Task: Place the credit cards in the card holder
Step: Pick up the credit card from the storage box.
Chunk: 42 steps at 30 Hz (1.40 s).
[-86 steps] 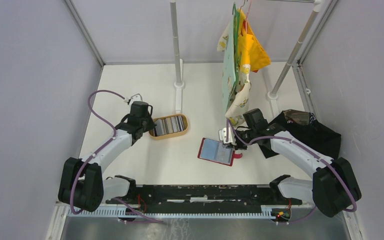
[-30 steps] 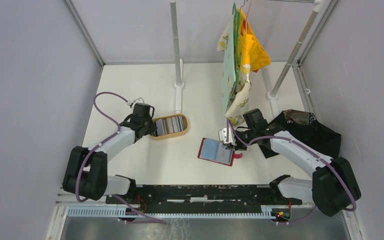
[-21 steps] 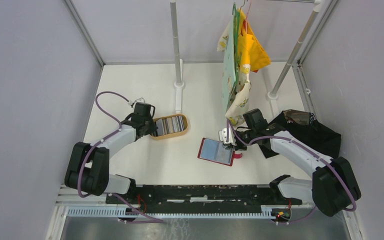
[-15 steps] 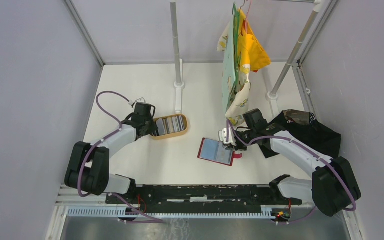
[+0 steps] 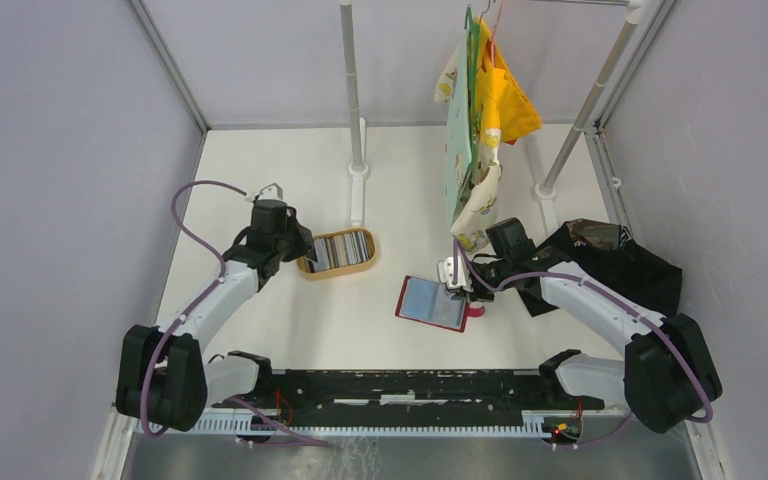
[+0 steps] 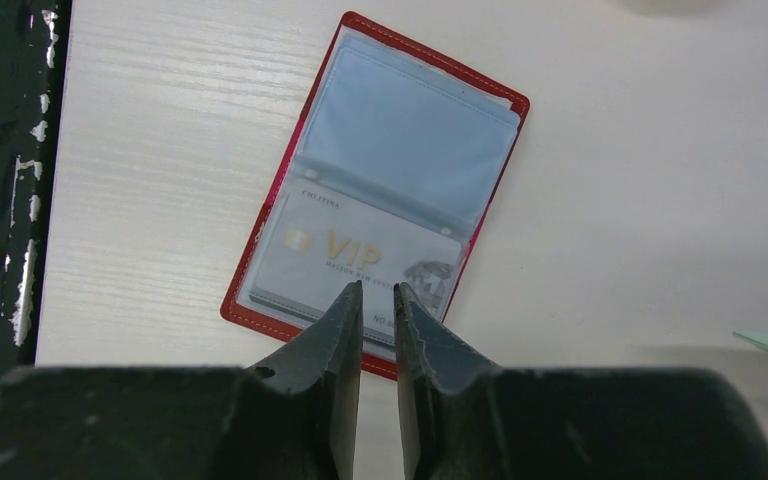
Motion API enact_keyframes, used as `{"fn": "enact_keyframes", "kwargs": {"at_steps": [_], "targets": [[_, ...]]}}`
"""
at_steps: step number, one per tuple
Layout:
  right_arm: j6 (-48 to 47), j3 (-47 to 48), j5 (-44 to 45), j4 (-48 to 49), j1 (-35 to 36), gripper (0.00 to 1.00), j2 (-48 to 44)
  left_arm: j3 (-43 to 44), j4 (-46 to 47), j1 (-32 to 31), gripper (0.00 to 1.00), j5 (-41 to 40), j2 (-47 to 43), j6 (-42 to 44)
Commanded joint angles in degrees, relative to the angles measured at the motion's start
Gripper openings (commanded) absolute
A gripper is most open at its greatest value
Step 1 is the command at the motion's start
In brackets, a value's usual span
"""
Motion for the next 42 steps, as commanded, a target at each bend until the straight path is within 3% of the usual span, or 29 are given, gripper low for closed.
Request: {"fn": "enact_keyframes", "kwargs": {"at_steps": [1,8,18,32,42], "targets": [[-0.8,1.9,-2.1,-0.1,-0.1,0.23,0.0,-0.4,8.1,0.7,0.02,11.7,0.6,-0.7],[-1.0,1.9,-2.3,-0.2,-0.1,0.23,0.0,-2.2,17.9,1.0,0.02,18.4,5.8,-3.6],[-1.2,2.0,-2.4,-0.5,-0.1,0.23,0.2,-4.6,23.8,2.6,0.06,24.9,10.3,-5.9],[-1.3,2.0,-2.5,-0.7,-0.2,0.23,0.4,-5.5,23.9,3.4,0.21,25.3,11.4,-5.9],[-1.4,2.1,-2.6,-0.8,-0.1,0.23,0.5,-6.1,21.6,5.1,0.22,24.7,8.3,-5.5]]}}
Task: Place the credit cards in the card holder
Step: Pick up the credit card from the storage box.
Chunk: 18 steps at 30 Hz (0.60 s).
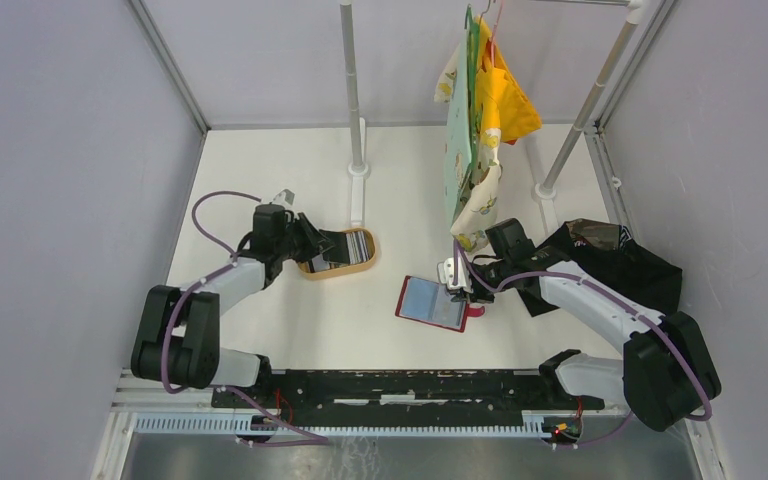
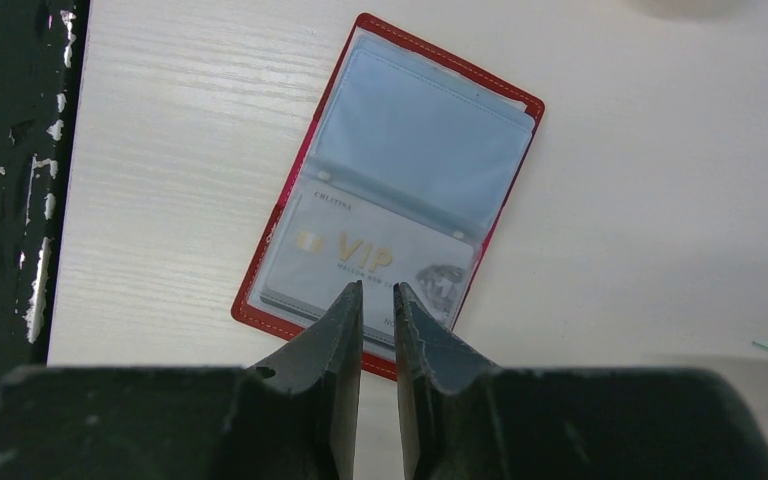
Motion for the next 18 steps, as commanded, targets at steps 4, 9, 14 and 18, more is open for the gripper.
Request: {"fn": "enact_keyframes", "kwargs": {"at_steps": [4,9,14,18], "targets": [[-0.9,2.1,-1.8,-0.2,-0.2,0.23,-0.1,-0.8,-0.9,1.3,0.22,-0.7,-4.9,-1.3],[-0.9,2.1,-1.8,-0.2,-0.1,0.23,-0.1,-0.6,-2.2,1.4,0.21,-2.0,-5.4,-1.0],[-0.9,2.1,-1.8,-0.2,-0.1,0.23,-0.1,-0.2,-4.6,1.5,0.09,-4.6,-5.6,-0.5],[-0.9,2.1,-1.8,-0.2,-0.2,0.23,0.1,0.5,-7.8,1.5,0.02,-8.6,-7.0,0.1]]}}
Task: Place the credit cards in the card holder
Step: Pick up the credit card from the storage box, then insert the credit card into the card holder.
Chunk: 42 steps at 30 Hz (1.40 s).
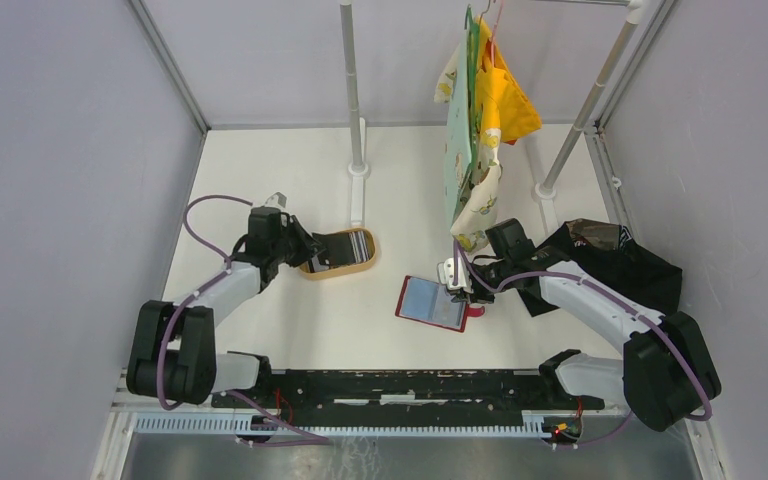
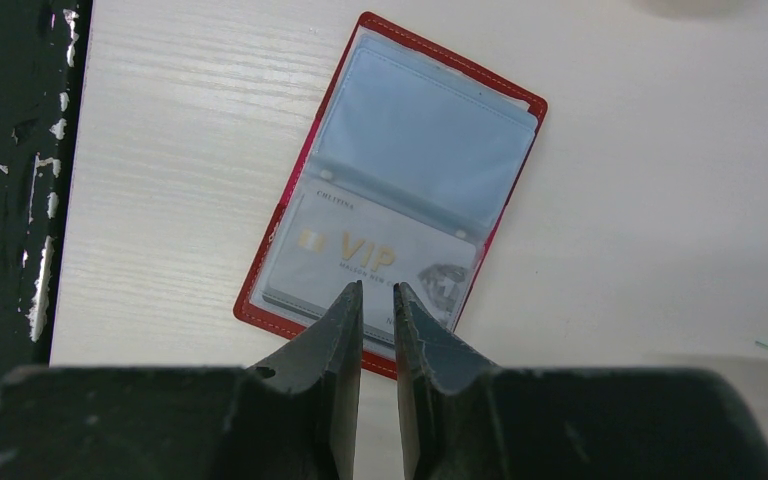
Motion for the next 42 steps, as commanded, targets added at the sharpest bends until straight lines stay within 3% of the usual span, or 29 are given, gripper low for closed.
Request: {"fn": "enact_keyframes", "kwargs": {"at_steps": [1,13,20,23,27,32,35,42], "targets": [[-0.8,2.1,-1.8,0.1,-0.1,0.23,0.1,1.2,-3.1,0.3,0.02,-5.6,-3.3,0.2],[-0.9,2.1,-1.9,0.0,0.0,0.23,0.0,3.2,-11.4,0.2,0.02,-11.0,-12.2,1.5],[-1.7,2.2,-4.7,-0.4,0.0,0.25,-1.7,-1.6,0.4,0.0,0.02,9.7,-21.2,1.1],[-1.5,2.2,-8.0,-0.3,0.0,0.32,-3.0,-5.5,8.1,-1.6,0.02,15.4,-24.7,-0.3],[0.2,2.3,-13.2,0.2,0.0,0.45,-4.2,-9.4,18.0,-12.5,0.02,13.3,-27.1,0.5],[3.4,2.4,-19.8,1.0,-0.1,0.6,-4.6,-12.6,26.2,-28.4,0.02,0.5,-26.9,4.9],[7.3,1.7,-23.1,3.6,-0.2,0.67,-4.5,-15.9,35.0,-33.2,0.02,-2.7,-25.3,4.7],[21.1,-1.4,-28.6,15.1,-0.6,0.69,-4.3,-17.0,46.5,-40.5,0.02,-4.0,-17.6,5.6]]}}
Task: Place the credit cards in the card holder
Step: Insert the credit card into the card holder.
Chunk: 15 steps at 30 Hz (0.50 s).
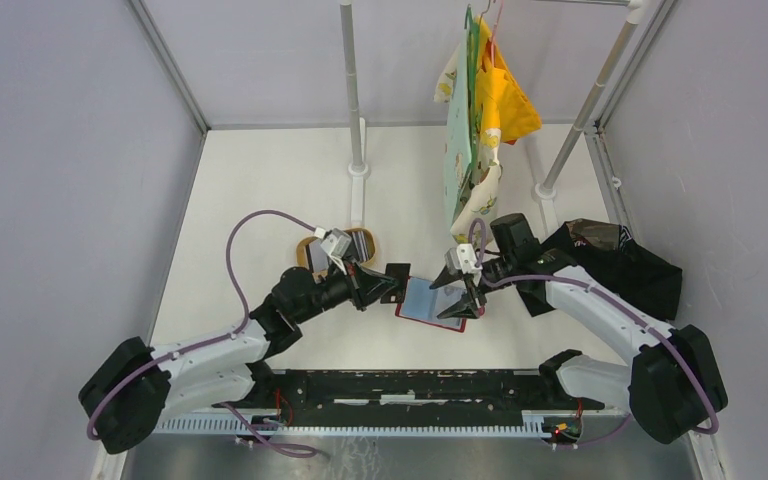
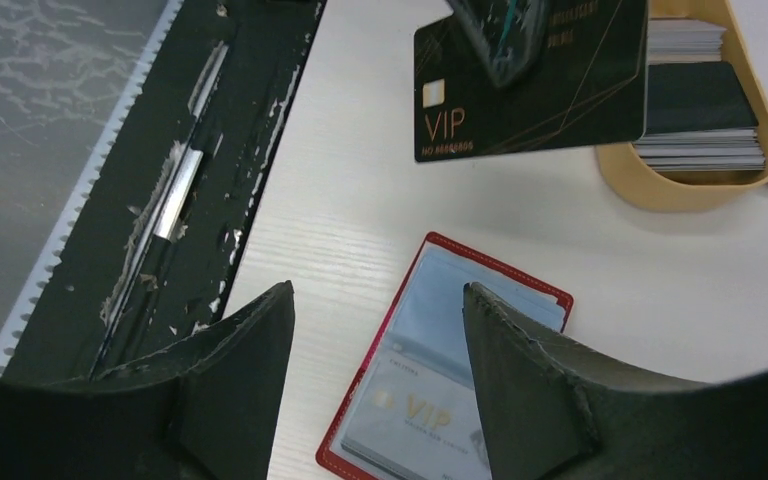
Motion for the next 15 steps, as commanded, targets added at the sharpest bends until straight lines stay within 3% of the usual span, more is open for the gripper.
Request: {"fn": "enact_keyframes", "kwargs": {"at_steps": [1,15], "targets": [[12.2,-2.2,-6.5,11.5,-0.4,0.68,-0.9,0.6,13.3,-3.9,0.02,-2.9,4.1,4.0],[25.3,-5.4,-3.6,22.6,-0.5,0.64,0.9,1.1,22.5,-7.7,0.02,-2.6,13.3,2.0]]}}
